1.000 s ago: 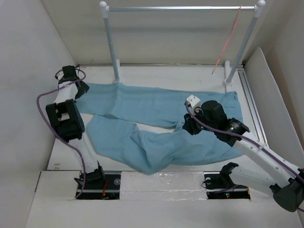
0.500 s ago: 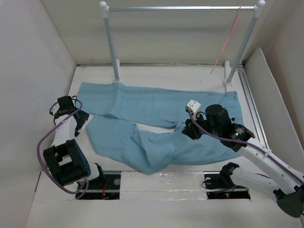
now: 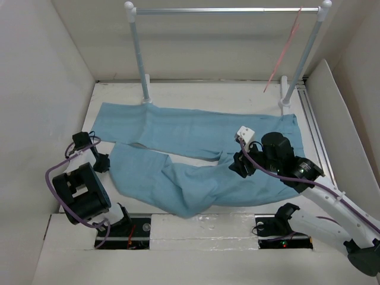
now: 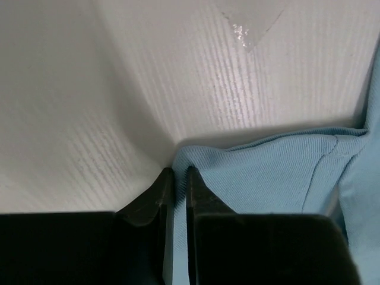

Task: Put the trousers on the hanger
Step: Flatten out the trousers at the center of the board.

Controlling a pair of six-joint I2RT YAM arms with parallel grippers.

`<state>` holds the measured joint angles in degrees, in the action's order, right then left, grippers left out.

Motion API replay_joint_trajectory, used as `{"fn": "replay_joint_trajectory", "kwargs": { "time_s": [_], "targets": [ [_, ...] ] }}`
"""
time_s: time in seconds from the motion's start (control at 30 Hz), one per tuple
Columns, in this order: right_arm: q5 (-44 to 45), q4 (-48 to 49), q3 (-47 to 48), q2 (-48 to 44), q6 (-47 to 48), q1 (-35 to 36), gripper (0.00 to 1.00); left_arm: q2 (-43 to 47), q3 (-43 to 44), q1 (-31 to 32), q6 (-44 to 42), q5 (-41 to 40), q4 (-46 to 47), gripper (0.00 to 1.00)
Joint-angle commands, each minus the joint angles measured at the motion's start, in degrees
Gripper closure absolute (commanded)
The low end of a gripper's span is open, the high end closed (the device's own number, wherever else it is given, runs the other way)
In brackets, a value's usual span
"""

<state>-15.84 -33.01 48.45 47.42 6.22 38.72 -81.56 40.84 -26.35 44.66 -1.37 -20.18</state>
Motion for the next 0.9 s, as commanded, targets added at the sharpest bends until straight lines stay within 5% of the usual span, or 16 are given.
{"fn": "replay_joint_trajectory", "kwargs": {
  "time_s": [0.0, 0.27, 0.43, 0.47, 0.53, 0.57, 0.6, 0.77, 0.87],
  "targets": [
    [2.4, -0.1, 3.9, 0.3, 0.3, 0.4, 0.49, -4.2, -2.3, -0.5, -0.8, 2.8, 1.6, 1.00],
    [4.2, -0.6, 2.4, 1.0, -0.7, 0.4, 0.50, 8.5, 8.8, -11.5, -6.2, -8.0, -4.3, 1.00],
    [4.0, -0.2, 1.5, 1.7, -1.2, 0.4, 0.48, 4.4, 11.7, -12.1, -6.2, -7.4, -3.9, 1.00],
    [3.9, -0.1, 1.4, 1.8, -1.2, 0.4, 0.47, 4.0, 11.2, -12.1, -7.0, -4.6, -2.8, 0.95],
    [3.2, -0.1, 1.4, 2.1, -0.9, 0.4, 0.47, 3.3, 11.2, -12.1, -7.0, -0.9, -3.4, 0.70],
    [2.9, 0.0, 1.2, 2.2, -0.8, 0.4, 0.46, 4.6, 10.9, -12.1, -7.6, -0.4, -3.1, 0.44],
    [2.0, 0.1, 1.1, 2.3, -0.7, 0.4, 0.46, 5.6, 10.3, -12.1, -8.2, -1.0, -3.0, 0.35],
    [-0.3, 1.7, -0.2, 2.5, -0.5, 0.4, 0.46, 11.9, 7.9, -12.1, -6.9, -10.5, -8.4, 0.26],
    [-1.0, 1.8, -0.3, 2.6, 0.4, 0.4, 0.47, 16.9, 5.0, -12.1, -5.6, -14.4, -10.2, 0.32]
  ]
}}
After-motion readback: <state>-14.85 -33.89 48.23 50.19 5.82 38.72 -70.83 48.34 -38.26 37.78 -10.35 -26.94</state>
